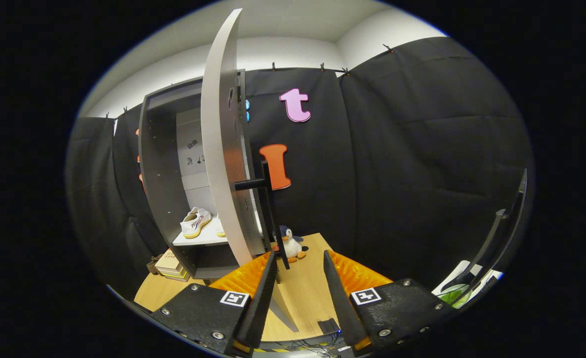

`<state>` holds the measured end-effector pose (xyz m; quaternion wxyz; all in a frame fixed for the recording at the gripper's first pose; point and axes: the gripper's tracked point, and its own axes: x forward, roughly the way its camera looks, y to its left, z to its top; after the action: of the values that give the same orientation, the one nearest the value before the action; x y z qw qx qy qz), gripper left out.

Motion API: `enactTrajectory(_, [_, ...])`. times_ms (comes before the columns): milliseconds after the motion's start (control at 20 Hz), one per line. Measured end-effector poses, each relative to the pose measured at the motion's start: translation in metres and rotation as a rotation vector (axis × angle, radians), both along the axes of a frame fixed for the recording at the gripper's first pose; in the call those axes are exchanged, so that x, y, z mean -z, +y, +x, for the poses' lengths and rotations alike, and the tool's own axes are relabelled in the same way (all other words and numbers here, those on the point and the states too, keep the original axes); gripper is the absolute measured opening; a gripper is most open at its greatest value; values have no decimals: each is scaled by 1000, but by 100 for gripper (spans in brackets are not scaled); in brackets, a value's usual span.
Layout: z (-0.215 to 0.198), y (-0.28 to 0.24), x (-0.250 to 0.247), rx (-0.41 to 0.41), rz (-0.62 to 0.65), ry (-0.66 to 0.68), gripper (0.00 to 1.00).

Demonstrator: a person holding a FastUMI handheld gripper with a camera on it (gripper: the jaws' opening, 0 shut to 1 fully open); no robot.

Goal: Open the shoe cabinet door, grab the shoes and put them into the shoe cabinet, then close the shoe cabinet door.

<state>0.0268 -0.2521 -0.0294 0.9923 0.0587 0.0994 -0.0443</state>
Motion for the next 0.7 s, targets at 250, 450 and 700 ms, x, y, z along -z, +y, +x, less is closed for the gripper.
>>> enactTrajectory(250, [4, 9, 2, -17, -32, -2, 61])
enactTrajectory(450, [3, 18, 3, -35, -41, -3, 59])
enactTrajectory(700, [-1, 42, 3, -97, -38, -6, 59])
